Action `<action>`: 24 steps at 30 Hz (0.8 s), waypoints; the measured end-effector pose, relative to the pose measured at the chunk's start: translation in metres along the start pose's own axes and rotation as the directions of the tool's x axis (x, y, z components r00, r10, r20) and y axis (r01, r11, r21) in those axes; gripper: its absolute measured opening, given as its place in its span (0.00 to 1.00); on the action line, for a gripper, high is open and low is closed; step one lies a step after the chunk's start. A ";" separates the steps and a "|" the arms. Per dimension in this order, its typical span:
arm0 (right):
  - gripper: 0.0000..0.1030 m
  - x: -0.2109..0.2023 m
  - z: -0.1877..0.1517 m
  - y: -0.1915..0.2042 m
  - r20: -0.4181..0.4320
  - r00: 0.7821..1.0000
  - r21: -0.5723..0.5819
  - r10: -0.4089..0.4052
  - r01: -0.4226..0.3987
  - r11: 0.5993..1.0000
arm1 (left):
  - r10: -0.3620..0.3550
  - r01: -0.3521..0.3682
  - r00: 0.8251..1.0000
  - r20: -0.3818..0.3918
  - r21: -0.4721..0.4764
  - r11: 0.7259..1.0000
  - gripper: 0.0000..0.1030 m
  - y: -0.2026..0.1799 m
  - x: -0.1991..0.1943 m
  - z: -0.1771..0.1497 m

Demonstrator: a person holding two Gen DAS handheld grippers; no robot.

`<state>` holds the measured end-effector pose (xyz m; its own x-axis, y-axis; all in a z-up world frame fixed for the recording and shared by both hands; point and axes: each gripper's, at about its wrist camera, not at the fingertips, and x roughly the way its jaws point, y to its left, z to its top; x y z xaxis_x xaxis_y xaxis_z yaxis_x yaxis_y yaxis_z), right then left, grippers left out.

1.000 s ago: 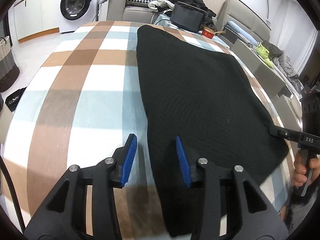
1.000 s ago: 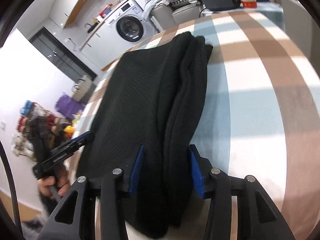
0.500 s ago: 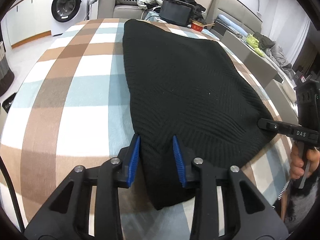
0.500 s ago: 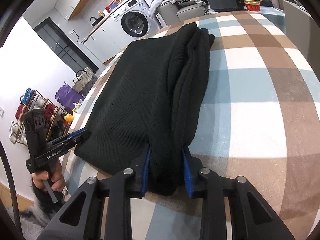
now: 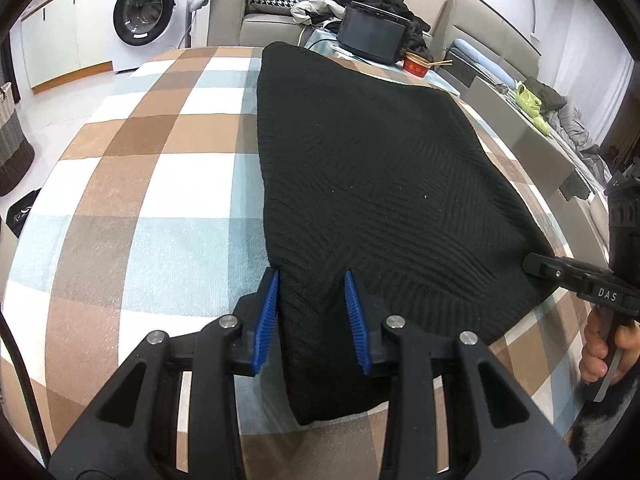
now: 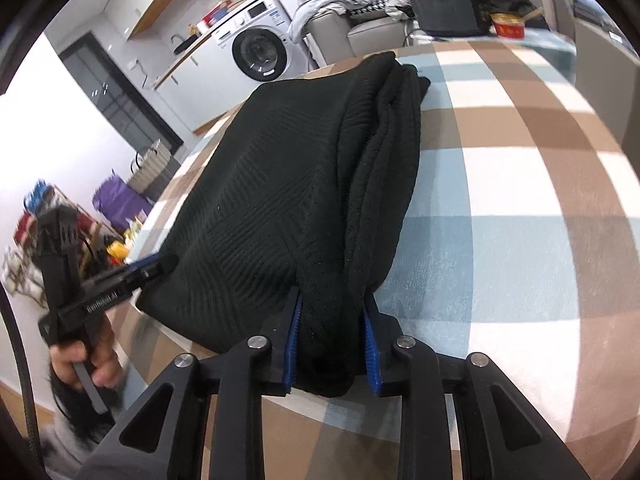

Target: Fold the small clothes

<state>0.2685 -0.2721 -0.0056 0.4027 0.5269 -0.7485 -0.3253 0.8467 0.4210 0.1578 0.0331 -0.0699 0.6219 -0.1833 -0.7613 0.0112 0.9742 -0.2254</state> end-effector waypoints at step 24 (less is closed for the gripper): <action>1.00 -0.093 -0.037 0.062 0.427 0.904 -0.223 0.028 0.076 0.972 | 0.024 -0.059 0.919 0.394 0.077 0.995 0.99 -0.035 -0.113 -0.049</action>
<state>0.1796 -0.2715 0.0713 0.7205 0.5311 -0.4458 -0.4765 0.8463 0.2381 0.0491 0.0130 -0.0058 0.8801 -0.0928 -0.4655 0.0343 0.9906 -0.1327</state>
